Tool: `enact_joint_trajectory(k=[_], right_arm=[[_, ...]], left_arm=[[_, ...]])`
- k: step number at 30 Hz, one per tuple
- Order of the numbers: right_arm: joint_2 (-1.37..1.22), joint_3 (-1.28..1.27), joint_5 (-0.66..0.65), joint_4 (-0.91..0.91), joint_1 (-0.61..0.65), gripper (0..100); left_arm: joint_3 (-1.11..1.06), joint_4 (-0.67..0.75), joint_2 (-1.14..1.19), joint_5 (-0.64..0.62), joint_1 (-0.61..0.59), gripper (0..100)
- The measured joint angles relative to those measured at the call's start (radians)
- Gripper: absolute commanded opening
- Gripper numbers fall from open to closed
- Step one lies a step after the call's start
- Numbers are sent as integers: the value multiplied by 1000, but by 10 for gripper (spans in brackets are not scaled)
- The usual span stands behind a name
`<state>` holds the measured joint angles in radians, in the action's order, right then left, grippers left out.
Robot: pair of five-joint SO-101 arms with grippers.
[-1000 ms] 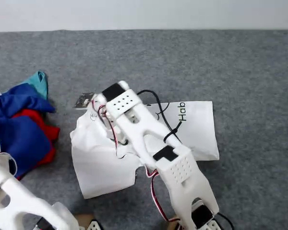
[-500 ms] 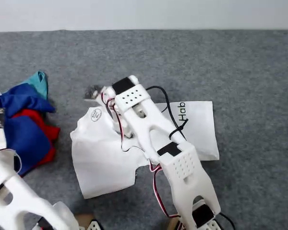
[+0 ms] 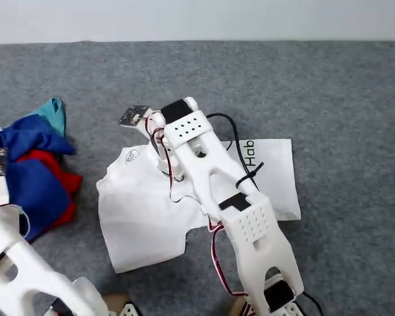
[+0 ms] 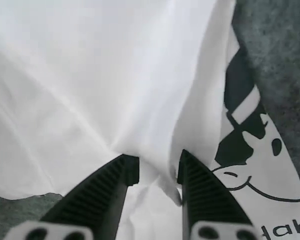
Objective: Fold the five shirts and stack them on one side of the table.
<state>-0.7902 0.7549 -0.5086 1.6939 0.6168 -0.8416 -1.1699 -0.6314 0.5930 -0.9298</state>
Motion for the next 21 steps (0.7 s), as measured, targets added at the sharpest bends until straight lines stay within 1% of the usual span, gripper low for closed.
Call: enact_joint_trajectory(k=[4, 8, 11, 18, 21], right_arm=[[14, 0, 0, 2, 40, 143], [14, 81, 5, 6, 46, 143], [6, 150, 32, 8, 46, 143], [-100, 316, 95, 9, -18, 139], [-118, 382, 101, 55, -14, 139]], left_arm=[[0, 0, 0, 0, 0, 101], [0, 0, 0, 0, 0, 101], [0, 0, 0, 0, 0, 101], [0, 0, 0, 0, 0, 101], [0, 0, 0, 0, 0, 101]])
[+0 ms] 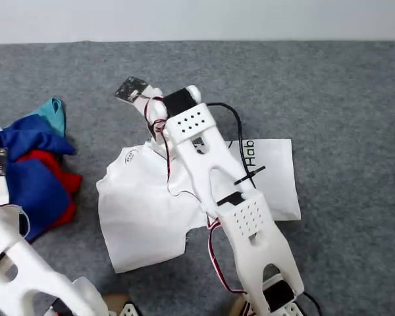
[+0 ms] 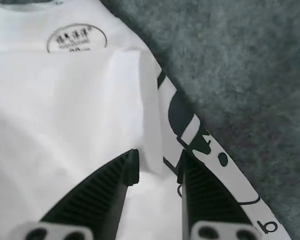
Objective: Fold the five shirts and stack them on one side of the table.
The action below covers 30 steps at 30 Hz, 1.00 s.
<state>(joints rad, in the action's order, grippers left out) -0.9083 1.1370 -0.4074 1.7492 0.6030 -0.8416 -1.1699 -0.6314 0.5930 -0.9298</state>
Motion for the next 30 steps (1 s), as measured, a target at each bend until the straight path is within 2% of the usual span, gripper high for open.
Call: enact_joint_trajectory(k=[5, 13, 21, 26, 30], right_arm=[[-51, 12, 3, 5, 11, 139], [-141, 41, 3, 5, -57, 139], [5, 31, 41, 6, -57, 140], [180, -104, 54, 6, -60, 140], [348, -232, 57, 6, -106, 140]], left_arm=[[0, 0, 0, 0, 0, 101], [0, 0, 0, 0, 0, 101], [15, 0, 0, 0, 2, 105], [69, 0, 0, 2, 78, 128], [77, 0, 0, 61, 241, 155]])
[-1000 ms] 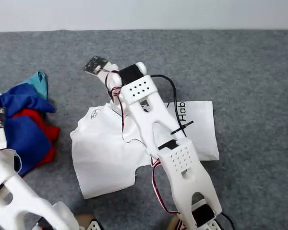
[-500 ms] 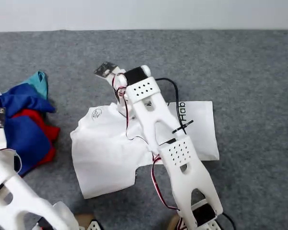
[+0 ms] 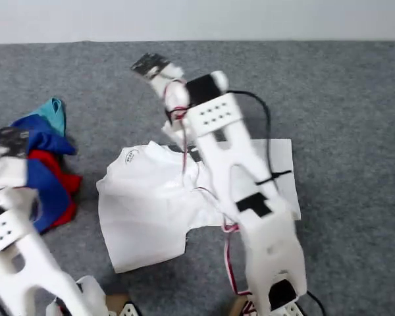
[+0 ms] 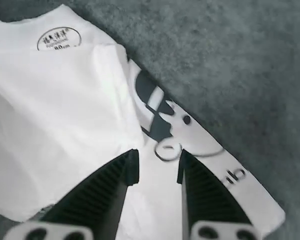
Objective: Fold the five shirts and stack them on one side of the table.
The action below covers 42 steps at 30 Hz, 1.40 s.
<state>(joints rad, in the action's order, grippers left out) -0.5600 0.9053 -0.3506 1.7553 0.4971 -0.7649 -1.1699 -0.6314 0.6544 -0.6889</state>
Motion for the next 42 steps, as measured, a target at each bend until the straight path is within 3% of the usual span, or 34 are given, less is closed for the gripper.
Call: enact_joint_trajectory(k=[8, 13, 24, 30, 40, 42], right_arm=[[324, -242, 0, 0, -153, 140], [476, -402, 0, 0, -232, 140], [690, -681, 8, 0, -307, 140], [743, -761, 60, 0, -311, 140], [753, -781, 64, 0, -310, 140], [753, -781, 64, 0, -311, 140]], left_arm=[[0, 0, 12, 167, 361, 156], [8, 0, 146, 241, 491, 157], [144, 0, 462, 341, 612, 191], [262, 3, 646, 362, 618, 185], [342, 3, 787, 362, 618, 4], [342, -17, 787, 381, 618, 6]])
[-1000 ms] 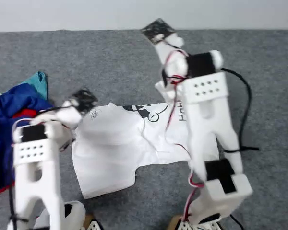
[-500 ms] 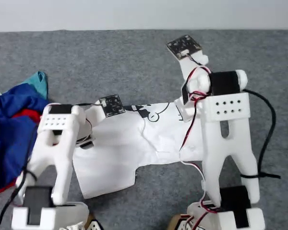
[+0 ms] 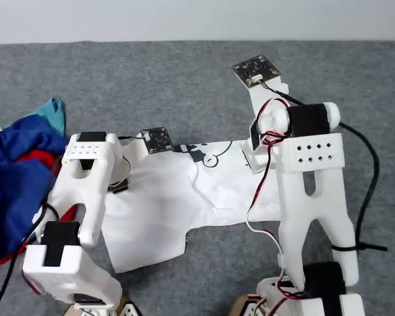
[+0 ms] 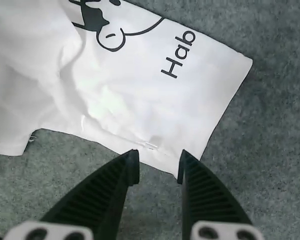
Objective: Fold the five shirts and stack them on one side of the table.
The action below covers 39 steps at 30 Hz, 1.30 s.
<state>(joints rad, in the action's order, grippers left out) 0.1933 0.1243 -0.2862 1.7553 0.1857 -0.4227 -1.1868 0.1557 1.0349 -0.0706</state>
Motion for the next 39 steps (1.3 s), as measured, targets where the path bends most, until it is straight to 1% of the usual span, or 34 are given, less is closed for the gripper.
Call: enact_joint_trajectory(k=[6, 13, 18, 20, 23, 25, 29, 33, 36, 39], right_arm=[[0, 0, 0, 0, 0, 140], [0, 0, 0, 0, -38, 139], [0, 0, 0, 0, -55, 140], [0, 0, 0, 0, -51, 140], [0, 0, 0, 0, -51, 142], [0, 0, 0, 0, -52, 142], [0, 0, 0, 0, -52, 142], [0, 0, 0, 0, -51, 142], [0, 0, 0, 0, -38, 142], [0, 0, -14, 0, 31, 140]], left_arm=[[0, -121, 0, 112, -17, 5], [0, -141, 0, 256, -161, 6], [0, -141, 2, 276, -184, 9], [0, -141, 6, 276, -181, 27], [2, -141, 8, 270, -181, 109], [2, -141, 8, 241, -181, 133], [26, -153, 9, 183, -181, 133], [68, -221, -17, 152, -181, 133], [74, -259, -110, 101, -181, 133], [74, -267, -244, 12, -207, 120]])
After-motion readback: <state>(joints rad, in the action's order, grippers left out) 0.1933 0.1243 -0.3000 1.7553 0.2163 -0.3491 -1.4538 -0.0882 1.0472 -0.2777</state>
